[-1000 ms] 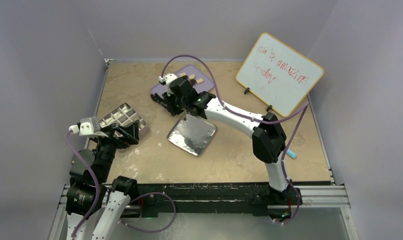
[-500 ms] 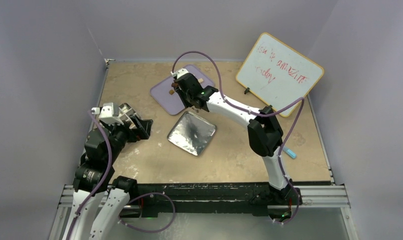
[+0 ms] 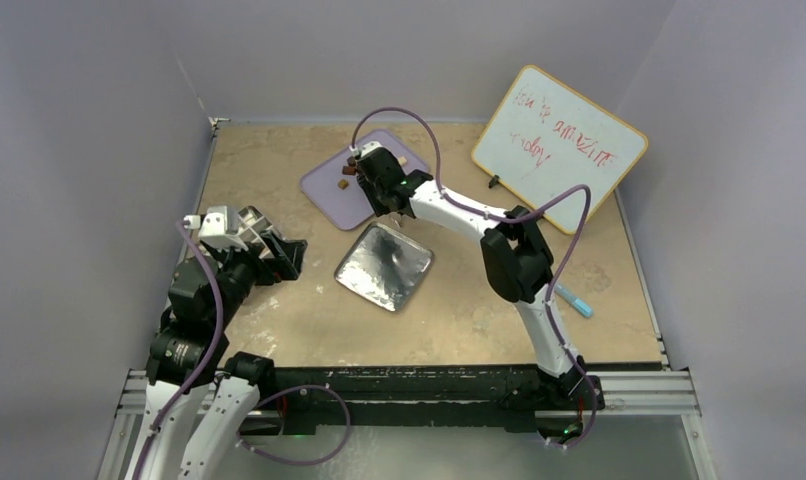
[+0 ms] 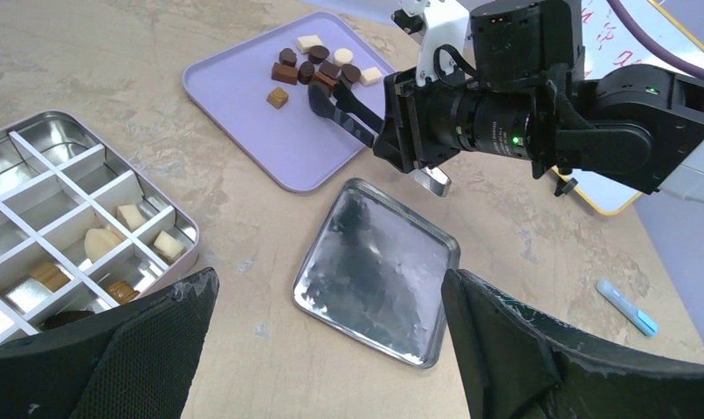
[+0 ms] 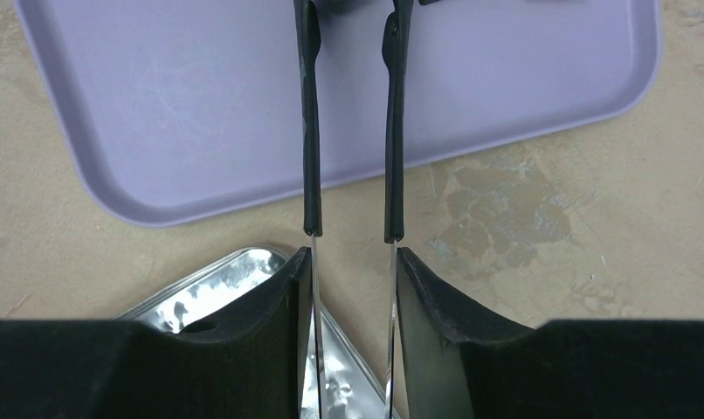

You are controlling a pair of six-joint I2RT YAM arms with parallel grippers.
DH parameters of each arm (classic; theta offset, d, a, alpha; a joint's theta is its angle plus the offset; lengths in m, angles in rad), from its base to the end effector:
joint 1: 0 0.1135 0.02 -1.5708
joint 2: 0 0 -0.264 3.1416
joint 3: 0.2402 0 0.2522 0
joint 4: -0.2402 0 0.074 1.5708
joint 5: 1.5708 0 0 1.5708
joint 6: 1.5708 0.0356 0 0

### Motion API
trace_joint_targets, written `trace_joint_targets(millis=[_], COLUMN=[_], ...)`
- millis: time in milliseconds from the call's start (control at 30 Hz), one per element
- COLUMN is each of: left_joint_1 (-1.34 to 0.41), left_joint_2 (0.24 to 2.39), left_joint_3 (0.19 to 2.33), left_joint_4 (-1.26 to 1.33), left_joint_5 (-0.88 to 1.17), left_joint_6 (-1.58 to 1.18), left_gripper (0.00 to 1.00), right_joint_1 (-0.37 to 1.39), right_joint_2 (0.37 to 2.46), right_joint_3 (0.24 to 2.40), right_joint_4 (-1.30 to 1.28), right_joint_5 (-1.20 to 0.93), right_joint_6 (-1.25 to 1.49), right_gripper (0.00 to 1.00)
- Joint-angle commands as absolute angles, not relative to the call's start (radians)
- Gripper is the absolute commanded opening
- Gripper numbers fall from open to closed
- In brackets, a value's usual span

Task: Pack the chocolate
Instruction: Pick up the fake chocolate from the plate.

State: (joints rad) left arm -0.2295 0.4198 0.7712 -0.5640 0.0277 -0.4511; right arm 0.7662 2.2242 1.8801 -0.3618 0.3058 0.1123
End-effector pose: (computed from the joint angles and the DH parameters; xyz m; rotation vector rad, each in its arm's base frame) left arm 0.0927 -0.0227 0.3386 -0.1802 1.8035 -0.5119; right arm 0.3774 0.3483 0.2269 -0.5673 2.1678 0.1270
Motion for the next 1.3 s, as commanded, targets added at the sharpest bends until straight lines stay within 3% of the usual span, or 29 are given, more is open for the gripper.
trace_joint_targets(millis=[0,233,367,533,1267], left_joint_1=[-0.225,-0.225,-0.225,-0.225,-0.225], left_joint_2=[0.408,0.421,0.425,0.43,0.398], left_joint_3=[0.775,0.774,0.775,0.77,0.78], left_joint_4=[-0.542,-0.54,-0.541,-0.539,-0.541], left_joint_5=[0.032,0.041,0.041,0.035,0.026], left_joint_6=[-0.439,-0.439,-0.439,-0.44,-0.439], left_gripper=[0.98,0.98,0.98,0.98,0.98], right_joint_1=[0.754,0.754,0.754,0.754,0.792], right_joint_2=[2.244,2.337,2.344,2.278,2.044], right_joint_3=[1.954,2.065,2.086,2.014,1.718], right_joint_4=[-0.339,-0.373,-0.383,-0.363,-0.068], right_joint_5=[0.309,0.33,0.313,0.297,-0.135], right_joint_6=[0.113,0.071,0.063,0.096,0.316], right_gripper=[0.4,0.37,0.26,0.19,0.15])
